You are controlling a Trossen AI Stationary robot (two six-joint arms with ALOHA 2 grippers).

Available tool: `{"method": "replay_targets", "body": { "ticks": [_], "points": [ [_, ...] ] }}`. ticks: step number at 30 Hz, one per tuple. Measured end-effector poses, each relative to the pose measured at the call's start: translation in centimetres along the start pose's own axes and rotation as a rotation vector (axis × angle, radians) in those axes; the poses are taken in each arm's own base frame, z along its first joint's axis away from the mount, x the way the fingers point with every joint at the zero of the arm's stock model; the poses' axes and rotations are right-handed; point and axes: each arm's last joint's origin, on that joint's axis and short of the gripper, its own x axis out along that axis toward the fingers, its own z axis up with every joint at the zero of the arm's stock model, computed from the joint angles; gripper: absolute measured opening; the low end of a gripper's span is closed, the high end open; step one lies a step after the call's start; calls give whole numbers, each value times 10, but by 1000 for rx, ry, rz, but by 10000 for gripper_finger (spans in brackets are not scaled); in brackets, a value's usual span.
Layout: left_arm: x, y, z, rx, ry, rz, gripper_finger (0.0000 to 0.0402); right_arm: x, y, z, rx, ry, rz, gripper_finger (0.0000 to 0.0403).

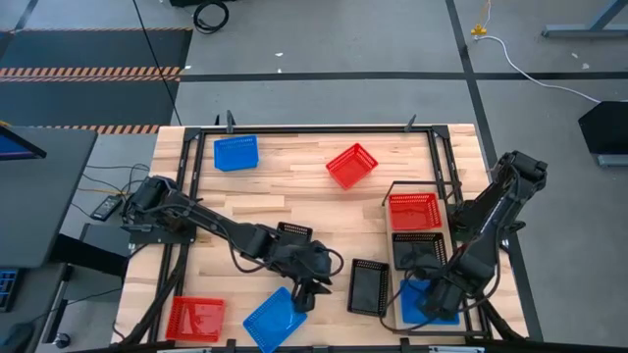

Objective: Stack baskets on shelf by color
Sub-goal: Put the middle blue bin on the shelf, then stack the top red bin on top of the red bin on the shelf

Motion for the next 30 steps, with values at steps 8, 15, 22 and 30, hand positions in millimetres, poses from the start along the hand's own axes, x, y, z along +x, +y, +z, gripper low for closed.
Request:
{"method": "replay_targets", "body": {
  "ticks": [8,15,22,30],
  "points": [
    [-40,26,-17,19,315,171,117,-45,20,2,-142,-272,175,99],
    [-114,54,-3,77,321,264,117,-70,31,25,-102,-442,249,99],
    [-172,88,13,-5,184,334,117,-83,37,54,-93,-507,261,99],
    [-199,96,15,-119,105,372,117,-90,37,88,-112,-583,233,99]
  ]
}}
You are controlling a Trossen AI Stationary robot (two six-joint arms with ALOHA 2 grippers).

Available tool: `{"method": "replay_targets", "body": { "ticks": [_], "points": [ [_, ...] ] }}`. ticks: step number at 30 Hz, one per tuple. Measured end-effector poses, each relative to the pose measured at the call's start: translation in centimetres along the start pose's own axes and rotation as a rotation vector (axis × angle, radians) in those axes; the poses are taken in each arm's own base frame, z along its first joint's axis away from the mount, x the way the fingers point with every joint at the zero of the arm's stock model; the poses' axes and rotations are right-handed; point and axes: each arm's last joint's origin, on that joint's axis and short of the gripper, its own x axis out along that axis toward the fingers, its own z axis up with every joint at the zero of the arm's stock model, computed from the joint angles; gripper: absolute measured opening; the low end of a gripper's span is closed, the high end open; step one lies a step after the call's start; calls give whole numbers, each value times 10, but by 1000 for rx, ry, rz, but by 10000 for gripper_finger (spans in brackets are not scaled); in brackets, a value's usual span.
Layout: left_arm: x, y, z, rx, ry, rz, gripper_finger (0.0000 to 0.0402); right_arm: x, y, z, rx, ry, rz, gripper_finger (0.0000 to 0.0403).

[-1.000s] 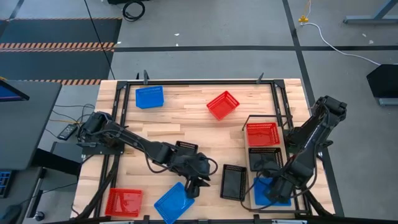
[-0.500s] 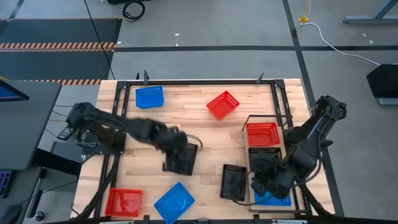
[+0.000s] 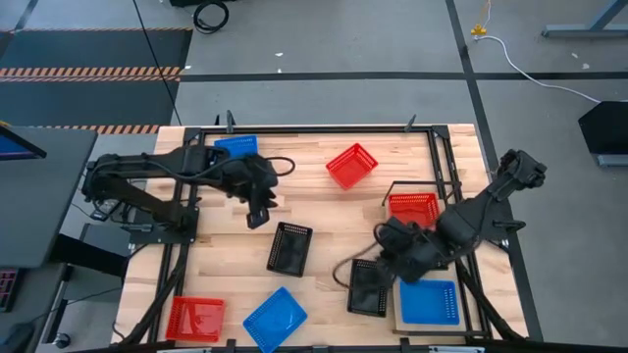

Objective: Stack baskets on shelf by color
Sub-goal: Stack the top red bin on top of the red bin on the shelf

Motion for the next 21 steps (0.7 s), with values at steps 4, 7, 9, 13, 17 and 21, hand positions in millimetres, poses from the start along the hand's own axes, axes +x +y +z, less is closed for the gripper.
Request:
{"method": "replay_targets", "body": {
  "ticks": [4,7,9,13,17,21],
  "points": [
    [-2,-3,-3,-26,4,-4,117,9,-8,30,-4,-73,-41,99],
    [-2,-5,-2,-51,-8,22,117,18,-21,58,28,-73,-85,99],
    [-2,-5,-2,-70,-21,40,117,23,-31,79,24,-77,-106,99],
    [-2,-4,0,-70,-41,56,117,30,-55,122,8,-101,-111,99],
    [0,-1,2,-25,-45,56,117,33,-87,157,64,-130,-149,99],
    [0,5,5,0,-49,31,117,32,-121,188,73,-183,-200,101]
  ]
}}
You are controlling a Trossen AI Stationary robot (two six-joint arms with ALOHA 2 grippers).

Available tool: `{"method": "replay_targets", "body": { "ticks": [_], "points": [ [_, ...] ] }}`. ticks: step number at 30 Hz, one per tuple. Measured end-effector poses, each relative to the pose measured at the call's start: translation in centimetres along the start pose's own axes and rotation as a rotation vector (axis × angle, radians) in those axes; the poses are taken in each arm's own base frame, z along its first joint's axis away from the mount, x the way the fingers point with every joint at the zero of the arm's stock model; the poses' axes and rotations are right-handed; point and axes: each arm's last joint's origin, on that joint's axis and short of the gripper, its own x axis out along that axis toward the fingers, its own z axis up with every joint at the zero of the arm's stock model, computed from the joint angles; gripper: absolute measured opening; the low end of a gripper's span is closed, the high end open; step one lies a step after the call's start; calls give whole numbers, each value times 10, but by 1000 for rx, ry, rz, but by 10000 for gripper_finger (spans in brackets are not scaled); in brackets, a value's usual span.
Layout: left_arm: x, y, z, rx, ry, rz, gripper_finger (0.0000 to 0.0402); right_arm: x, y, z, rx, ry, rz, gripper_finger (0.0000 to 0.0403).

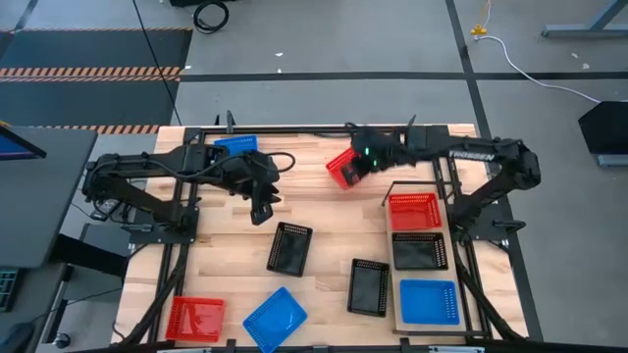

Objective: Stack baskets on shelf by color
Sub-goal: Stack the top red bin on top of the red bin on the shelf

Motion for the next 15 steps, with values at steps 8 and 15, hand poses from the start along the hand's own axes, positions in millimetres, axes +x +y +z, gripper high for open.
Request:
{"method": "replay_targets", "body": {
  "ticks": [8,15],
  "points": [
    [1,21,7,65,-20,40,117,43,-50,30,72,180,-21,133],
    [0,35,11,-9,-29,-20,117,75,-58,21,3,352,-151,181]
  ]
}}
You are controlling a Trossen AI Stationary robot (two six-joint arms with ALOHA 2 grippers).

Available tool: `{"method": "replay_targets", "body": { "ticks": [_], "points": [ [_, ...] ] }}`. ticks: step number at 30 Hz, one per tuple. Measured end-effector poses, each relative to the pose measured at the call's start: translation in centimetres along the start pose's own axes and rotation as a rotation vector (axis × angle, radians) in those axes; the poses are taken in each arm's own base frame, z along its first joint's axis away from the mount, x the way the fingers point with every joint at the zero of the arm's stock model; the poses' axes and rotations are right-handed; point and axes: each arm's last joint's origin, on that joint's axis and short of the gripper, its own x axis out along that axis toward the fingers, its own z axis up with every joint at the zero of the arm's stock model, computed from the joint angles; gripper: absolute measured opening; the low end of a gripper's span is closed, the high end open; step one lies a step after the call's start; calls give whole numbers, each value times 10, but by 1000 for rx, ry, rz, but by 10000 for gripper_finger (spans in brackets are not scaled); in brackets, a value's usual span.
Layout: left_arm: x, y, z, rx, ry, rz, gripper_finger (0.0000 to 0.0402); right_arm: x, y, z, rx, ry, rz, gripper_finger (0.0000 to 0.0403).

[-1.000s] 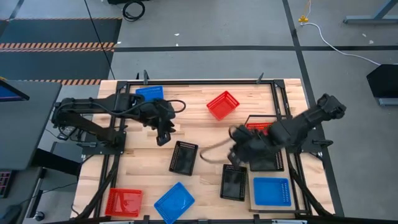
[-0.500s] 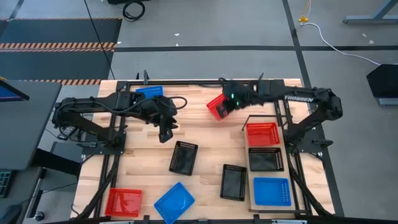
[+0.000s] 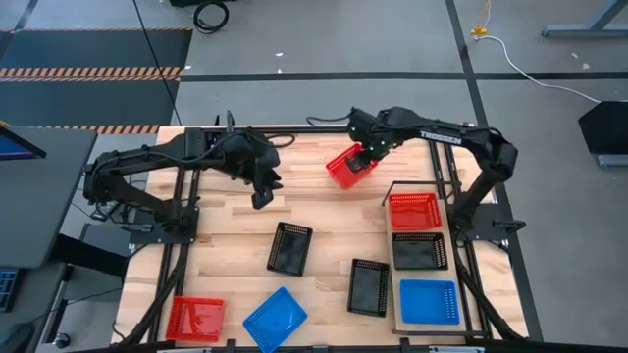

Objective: Stack baskets on shelf by color
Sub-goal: Stack the top red bin on top of the red bin on the shelf

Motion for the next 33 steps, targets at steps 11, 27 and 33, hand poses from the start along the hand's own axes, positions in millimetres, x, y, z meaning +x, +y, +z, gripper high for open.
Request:
{"method": "replay_targets", "body": {
  "ticks": [11,27,33],
  "points": [
    [-1,-1,9,-122,-95,-6,117,24,-16,14,-127,21,-172,198],
    [-1,-22,11,-307,-182,38,117,45,-30,27,-59,68,-153,196],
    [-1,-27,12,-299,-200,23,117,45,-23,25,-50,75,-126,195]
  ]
}}
